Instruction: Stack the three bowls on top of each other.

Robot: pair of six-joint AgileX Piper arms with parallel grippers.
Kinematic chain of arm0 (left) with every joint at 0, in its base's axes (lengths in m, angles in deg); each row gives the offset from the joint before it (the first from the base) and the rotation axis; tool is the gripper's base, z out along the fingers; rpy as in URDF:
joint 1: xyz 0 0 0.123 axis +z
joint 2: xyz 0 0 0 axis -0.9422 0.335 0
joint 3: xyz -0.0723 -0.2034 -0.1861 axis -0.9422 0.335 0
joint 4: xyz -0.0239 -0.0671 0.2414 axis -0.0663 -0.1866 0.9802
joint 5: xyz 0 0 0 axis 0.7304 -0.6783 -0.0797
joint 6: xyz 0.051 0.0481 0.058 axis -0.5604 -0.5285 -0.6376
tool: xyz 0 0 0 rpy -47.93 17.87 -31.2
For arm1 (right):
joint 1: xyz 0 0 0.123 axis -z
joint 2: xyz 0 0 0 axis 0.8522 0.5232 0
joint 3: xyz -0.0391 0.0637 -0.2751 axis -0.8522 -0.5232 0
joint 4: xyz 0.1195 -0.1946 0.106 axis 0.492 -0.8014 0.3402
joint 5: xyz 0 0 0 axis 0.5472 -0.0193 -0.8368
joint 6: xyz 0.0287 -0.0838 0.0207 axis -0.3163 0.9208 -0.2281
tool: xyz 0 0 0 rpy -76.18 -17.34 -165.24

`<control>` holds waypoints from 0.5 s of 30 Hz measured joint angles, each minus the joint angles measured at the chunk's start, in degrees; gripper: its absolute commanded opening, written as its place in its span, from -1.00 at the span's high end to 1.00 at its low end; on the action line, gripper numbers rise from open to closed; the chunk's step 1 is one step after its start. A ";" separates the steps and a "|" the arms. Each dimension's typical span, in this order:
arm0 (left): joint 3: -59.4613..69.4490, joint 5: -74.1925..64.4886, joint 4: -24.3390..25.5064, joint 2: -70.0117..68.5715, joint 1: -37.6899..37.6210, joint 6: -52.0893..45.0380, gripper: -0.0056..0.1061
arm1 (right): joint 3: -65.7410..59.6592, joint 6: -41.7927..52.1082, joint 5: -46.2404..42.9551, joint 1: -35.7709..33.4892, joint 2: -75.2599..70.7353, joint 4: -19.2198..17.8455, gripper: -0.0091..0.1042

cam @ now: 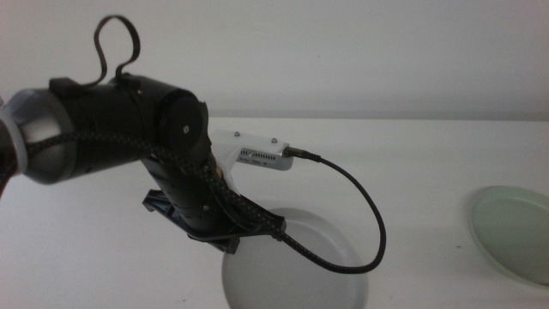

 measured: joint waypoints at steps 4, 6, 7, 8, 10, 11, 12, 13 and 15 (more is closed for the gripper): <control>0.54 3.03 0.13 0.00 0.00 1.88 0.91 | 0.00 0.00 0.00 0.00 0.00 0.00 -0.78; 0.54 3.80 0.26 0.00 0.00 2.94 0.91 | 0.00 0.00 0.00 0.00 0.00 0.00 -0.78; 0.54 3.90 0.38 0.00 0.00 3.18 0.91 | 0.00 0.00 0.00 0.00 0.00 0.00 -0.78; 0.54 3.90 0.38 0.00 0.00 3.33 0.91 | 0.00 0.00 0.00 0.00 0.00 0.00 -0.78; 0.54 4.03 0.38 0.29 0.00 3.63 0.91 | 0.00 0.00 0.00 0.00 0.00 0.00 -0.78; 0.54 4.03 0.43 0.74 0.11 3.72 0.91 | 0.00 0.00 0.00 0.00 0.00 0.00 -0.78; 0.54 4.03 0.55 1.22 0.21 3.84 0.91 | 0.00 0.00 0.00 0.00 0.00 0.00 -0.78; 0.54 4.03 0.53 1.54 0.19 3.84 0.91 | 0.00 0.00 0.00 0.00 0.00 0.00 -0.78; 0.54 4.54 1.07 2.71 0.46 4.11 0.91 | 0.00 0.00 0.00 0.00 0.00 0.00 -0.78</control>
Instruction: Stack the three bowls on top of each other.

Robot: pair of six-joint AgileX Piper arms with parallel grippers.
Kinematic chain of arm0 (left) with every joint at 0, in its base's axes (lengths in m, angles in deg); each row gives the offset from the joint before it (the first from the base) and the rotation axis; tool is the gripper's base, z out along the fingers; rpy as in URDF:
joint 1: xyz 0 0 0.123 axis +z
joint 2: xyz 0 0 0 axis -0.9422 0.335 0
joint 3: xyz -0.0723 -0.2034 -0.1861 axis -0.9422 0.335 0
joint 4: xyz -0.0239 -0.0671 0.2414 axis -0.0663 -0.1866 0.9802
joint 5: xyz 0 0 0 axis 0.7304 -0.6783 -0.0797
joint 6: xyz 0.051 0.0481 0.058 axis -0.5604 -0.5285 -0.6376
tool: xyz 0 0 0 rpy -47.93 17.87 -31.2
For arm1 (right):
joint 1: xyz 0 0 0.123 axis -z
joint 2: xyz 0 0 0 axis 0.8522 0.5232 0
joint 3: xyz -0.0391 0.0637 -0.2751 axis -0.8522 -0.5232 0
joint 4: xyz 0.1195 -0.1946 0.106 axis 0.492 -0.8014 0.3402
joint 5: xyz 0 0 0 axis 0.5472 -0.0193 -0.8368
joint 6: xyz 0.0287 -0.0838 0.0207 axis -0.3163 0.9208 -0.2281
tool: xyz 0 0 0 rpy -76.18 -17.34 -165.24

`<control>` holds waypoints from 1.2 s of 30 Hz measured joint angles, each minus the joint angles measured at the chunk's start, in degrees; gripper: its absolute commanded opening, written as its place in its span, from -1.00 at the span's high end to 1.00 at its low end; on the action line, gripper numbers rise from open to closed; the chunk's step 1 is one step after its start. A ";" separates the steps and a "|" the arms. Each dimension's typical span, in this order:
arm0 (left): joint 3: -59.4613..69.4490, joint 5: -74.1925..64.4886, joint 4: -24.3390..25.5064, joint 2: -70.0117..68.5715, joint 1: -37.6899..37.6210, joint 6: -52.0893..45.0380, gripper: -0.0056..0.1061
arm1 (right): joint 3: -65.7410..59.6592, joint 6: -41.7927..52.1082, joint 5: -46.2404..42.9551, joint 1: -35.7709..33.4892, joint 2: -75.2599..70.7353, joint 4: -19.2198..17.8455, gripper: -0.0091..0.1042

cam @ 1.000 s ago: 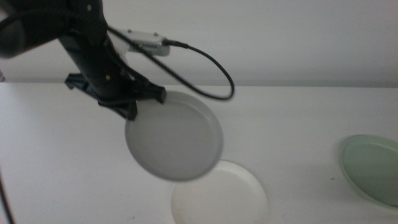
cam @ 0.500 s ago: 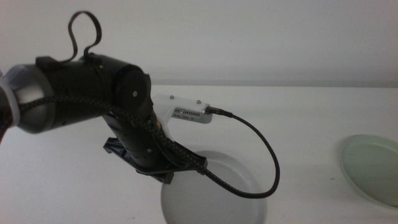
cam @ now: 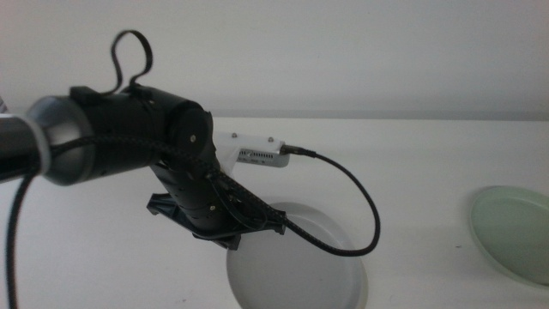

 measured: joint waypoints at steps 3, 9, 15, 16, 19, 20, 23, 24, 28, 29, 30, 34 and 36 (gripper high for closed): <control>0.00 1.48 0.72 1.73 0.23 0.38 0.91 | 0.00 0.00 0.00 0.00 0.00 0.00 -0.78; 0.00 3.36 0.72 4.69 0.23 0.51 0.91 | 0.00 0.00 0.00 0.00 0.00 0.00 -0.78; 0.00 3.59 -0.03 5.41 0.23 0.61 0.56 | 0.00 0.00 0.00 0.00 0.00 0.00 -0.78; 0.00 3.59 0.24 5.41 0.23 0.61 0.41 | 0.00 0.00 0.00 0.00 0.00 0.00 -0.78; 0.00 3.70 0.88 5.41 0.23 0.72 -0.14 | 0.00 0.00 0.00 0.00 0.00 0.00 -0.78; 0.00 3.70 0.97 5.41 0.38 0.61 -0.29 | 0.00 0.00 0.00 0.00 0.00 0.00 -0.78; -0.42 2.14 1.38 3.95 1.46 0.09 -0.76 | 0.00 0.00 0.00 0.00 0.00 0.00 -0.78; -1.12 0.62 1.62 2.16 1.90 -0.71 -0.79 | 0.00 0.00 0.00 0.00 0.00 0.00 -0.78; -5.07 -6.40 2.00 -7.03 3.09 -5.88 -0.78 | 0.00 0.00 0.00 0.00 0.00 0.00 -0.78; -5.77 -7.85 1.82 -10.41 3.03 -8.22 -0.78 | 0.00 0.00 0.00 0.00 0.00 0.00 -0.78; -6.08 -9.21 1.04 -14.16 3.03 -10.65 -0.78 | 0.00 0.00 0.00 0.00 0.00 0.00 -0.78; -5.57 -11.86 -4.89 -29.10 3.03 -17.61 -0.78 | 0.00 0.00 0.00 0.00 0.00 0.00 -0.78; -4.20 -12.65 -8.37 -36.60 3.03 -19.76 -0.78 | 0.00 0.00 0.00 0.00 0.00 0.00 -0.78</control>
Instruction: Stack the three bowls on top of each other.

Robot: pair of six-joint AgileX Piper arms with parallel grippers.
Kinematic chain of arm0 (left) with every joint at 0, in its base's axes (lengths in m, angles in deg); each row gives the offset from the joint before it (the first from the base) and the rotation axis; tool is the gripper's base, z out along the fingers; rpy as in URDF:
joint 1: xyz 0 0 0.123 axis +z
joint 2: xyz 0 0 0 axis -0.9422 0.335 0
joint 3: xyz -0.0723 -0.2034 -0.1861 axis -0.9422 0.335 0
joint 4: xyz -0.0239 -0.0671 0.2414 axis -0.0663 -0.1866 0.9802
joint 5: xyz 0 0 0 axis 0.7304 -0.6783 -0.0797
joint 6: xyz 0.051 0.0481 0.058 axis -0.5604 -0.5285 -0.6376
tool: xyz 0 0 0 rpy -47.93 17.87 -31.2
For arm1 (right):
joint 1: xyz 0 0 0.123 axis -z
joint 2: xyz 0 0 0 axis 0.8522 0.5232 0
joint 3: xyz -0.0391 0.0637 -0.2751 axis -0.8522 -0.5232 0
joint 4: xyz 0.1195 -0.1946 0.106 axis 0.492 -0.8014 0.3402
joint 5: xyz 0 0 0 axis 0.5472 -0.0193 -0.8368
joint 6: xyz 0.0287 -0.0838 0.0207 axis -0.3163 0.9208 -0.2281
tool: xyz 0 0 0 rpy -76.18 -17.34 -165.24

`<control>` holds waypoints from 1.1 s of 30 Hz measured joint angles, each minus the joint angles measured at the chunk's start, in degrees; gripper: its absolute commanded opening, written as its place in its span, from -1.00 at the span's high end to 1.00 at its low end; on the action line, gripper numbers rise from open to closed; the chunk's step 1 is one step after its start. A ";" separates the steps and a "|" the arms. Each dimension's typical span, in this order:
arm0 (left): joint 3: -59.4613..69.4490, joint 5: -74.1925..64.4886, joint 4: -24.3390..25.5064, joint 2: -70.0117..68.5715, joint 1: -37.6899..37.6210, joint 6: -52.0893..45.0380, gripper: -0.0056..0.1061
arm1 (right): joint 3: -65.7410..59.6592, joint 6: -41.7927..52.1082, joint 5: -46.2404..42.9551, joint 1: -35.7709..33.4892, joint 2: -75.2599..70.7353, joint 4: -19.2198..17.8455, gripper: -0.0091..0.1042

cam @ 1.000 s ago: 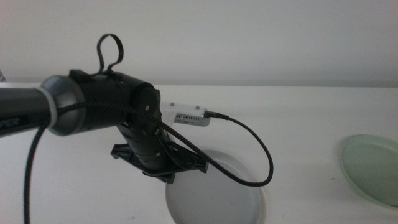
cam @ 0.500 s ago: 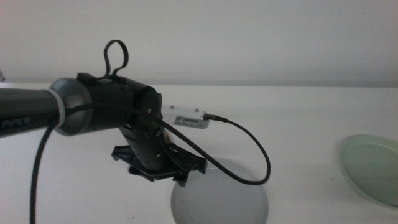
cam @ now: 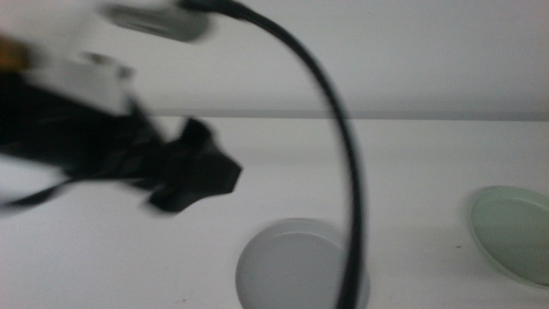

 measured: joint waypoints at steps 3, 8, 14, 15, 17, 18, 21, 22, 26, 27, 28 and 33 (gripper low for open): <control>1.77 -3.17 -2.06 -8.75 0.00 -1.08 -0.78 | 0.00 0.00 0.00 0.00 0.00 0.00 -0.78; 4.55 -5.49 -3.34 -16.82 0.00 -3.03 -0.78 | 0.00 0.00 0.00 0.00 0.00 0.00 -0.78; 5.79 -5.49 -5.66 -17.84 0.00 -5.14 -0.78 | 0.00 0.00 0.00 0.00 0.00 0.00 -0.78; 5.79 -5.15 -5.66 -17.84 0.00 -5.19 -0.78 | 0.00 0.00 0.00 0.00 0.00 0.00 -0.78; 5.79 -5.04 -5.90 -17.84 0.00 -5.42 -0.78 | 0.00 0.00 0.00 0.00 0.00 0.00 -0.78; 5.79 -5.02 -6.03 -17.84 0.00 -5.42 -0.78 | 0.00 0.00 0.00 0.00 0.00 0.00 -0.78; 5.79 -4.81 -6.03 -17.84 0.00 -5.42 -0.78 | 0.00 -0.37 0.00 0.00 0.00 0.00 -0.78; 5.79 -4.81 -6.03 -17.84 0.00 -5.42 -0.78 | 0.00 -1.07 0.00 0.00 0.00 0.38 -0.78; 5.79 -4.71 -6.03 -17.84 0.00 -5.56 -0.78 | 0.11 -4.34 -1.38 0.00 0.00 1.45 -0.78; 5.79 -4.71 -6.03 -17.84 0.00 -5.56 -0.78 | 0.98 -5.54 0.28 0.00 -0.03 1.74 -0.78; 5.79 -4.58 -6.03 -17.84 0.00 -5.56 -0.78 | 2.68 -6.83 2.59 0.00 0.23 1.84 -0.78; 5.79 -3.70 -6.03 -17.84 0.00 -5.56 -0.78 | 20.19 -9.10 22.63 0.00 12.57 4.11 -0.78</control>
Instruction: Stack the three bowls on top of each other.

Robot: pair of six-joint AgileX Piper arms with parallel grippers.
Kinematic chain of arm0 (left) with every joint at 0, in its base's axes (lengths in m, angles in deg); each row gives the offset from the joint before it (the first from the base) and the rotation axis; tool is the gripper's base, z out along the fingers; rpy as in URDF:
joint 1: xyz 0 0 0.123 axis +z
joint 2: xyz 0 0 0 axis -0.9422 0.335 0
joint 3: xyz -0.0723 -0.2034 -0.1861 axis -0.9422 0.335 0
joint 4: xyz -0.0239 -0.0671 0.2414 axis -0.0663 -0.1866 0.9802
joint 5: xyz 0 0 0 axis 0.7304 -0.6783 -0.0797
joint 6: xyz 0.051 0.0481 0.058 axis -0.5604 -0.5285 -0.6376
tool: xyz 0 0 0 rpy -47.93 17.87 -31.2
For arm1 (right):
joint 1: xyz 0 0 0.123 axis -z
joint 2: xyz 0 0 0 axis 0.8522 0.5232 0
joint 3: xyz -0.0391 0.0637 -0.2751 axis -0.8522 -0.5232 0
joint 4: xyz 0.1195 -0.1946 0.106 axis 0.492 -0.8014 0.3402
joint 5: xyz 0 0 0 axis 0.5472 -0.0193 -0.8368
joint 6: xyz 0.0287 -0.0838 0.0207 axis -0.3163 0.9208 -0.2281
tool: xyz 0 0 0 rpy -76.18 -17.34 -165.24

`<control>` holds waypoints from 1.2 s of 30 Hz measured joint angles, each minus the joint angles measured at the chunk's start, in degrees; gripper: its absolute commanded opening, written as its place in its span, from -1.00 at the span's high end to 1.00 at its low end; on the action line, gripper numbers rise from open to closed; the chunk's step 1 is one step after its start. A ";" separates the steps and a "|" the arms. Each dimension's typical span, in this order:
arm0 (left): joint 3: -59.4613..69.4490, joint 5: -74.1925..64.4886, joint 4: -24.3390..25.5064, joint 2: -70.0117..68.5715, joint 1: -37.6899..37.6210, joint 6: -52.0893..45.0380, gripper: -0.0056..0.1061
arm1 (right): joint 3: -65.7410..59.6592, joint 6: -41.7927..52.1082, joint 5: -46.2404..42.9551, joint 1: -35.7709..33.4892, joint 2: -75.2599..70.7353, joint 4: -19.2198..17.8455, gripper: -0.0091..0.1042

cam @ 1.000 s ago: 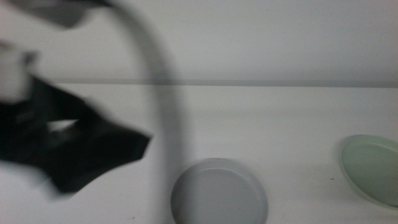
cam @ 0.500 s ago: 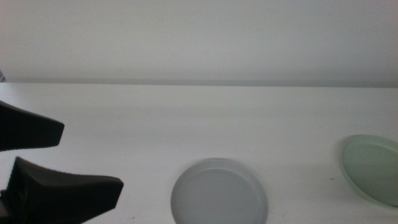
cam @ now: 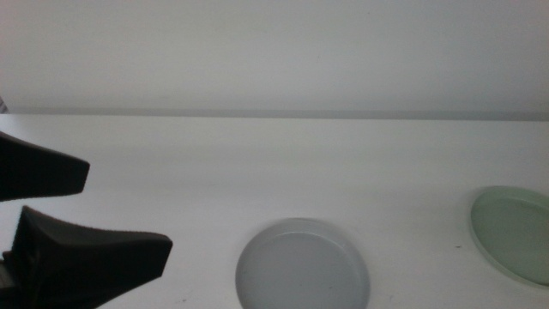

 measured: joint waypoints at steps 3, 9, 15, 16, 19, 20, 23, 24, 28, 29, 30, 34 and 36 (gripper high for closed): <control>0.00 0.09 0.00 0.00 0.00 0.00 -0.78 | 12.47 2.27 18.95 0.00 11.43 0.12 -0.78; 0.00 0.09 0.00 0.00 0.00 0.00 -0.78 | 23.49 3.41 35.52 0.00 25.64 0.17 -0.78; 0.00 0.09 0.00 0.00 0.00 0.00 -0.78 | 25.12 4.00 39.28 0.00 33.61 -0.45 -0.78; 0.00 0.09 0.00 0.00 0.00 0.00 -0.78 | 25.86 4.00 40.11 0.00 35.37 -1.39 -0.78; 0.00 0.09 0.00 0.00 0.00 0.00 -0.78 | 29.29 2.96 40.81 1.03 41.62 -5.63 -0.78; 0.00 0.09 0.00 0.00 0.00 0.00 -0.78 | 30.85 2.54 40.81 2.15 44.00 -6.59 -0.78; 0.00 0.09 0.00 0.00 0.00 0.00 -0.78 | 34.15 2.12 40.38 6.85 49.94 -7.82 -0.78; 0.00 0.09 0.00 0.00 0.00 0.00 -0.78 | 34.53 2.12 40.04 8.39 51.77 -7.92 -0.77; 0.00 0.09 0.00 0.00 0.00 0.00 -0.78 | 34.87 4.14 37.93 15.54 59.36 -8.58 -0.70; 0.00 0.09 0.00 0.00 0.00 0.00 -0.78 | 34.87 4.59 37.02 17.01 61.33 -8.59 -0.68; 0.00 0.09 0.00 0.00 0.00 0.00 -0.78 | 34.87 4.98 35.98 18.07 62.77 -8.69 -0.65; 0.00 0.09 0.00 0.00 0.00 0.00 -0.78 | 34.87 5.33 31.58 22.40 67.53 -8.37 -0.61; 0.00 0.09 0.00 0.00 0.00 0.00 -0.78 | 34.87 4.76 30.16 23.85 68.67 -8.04 -0.61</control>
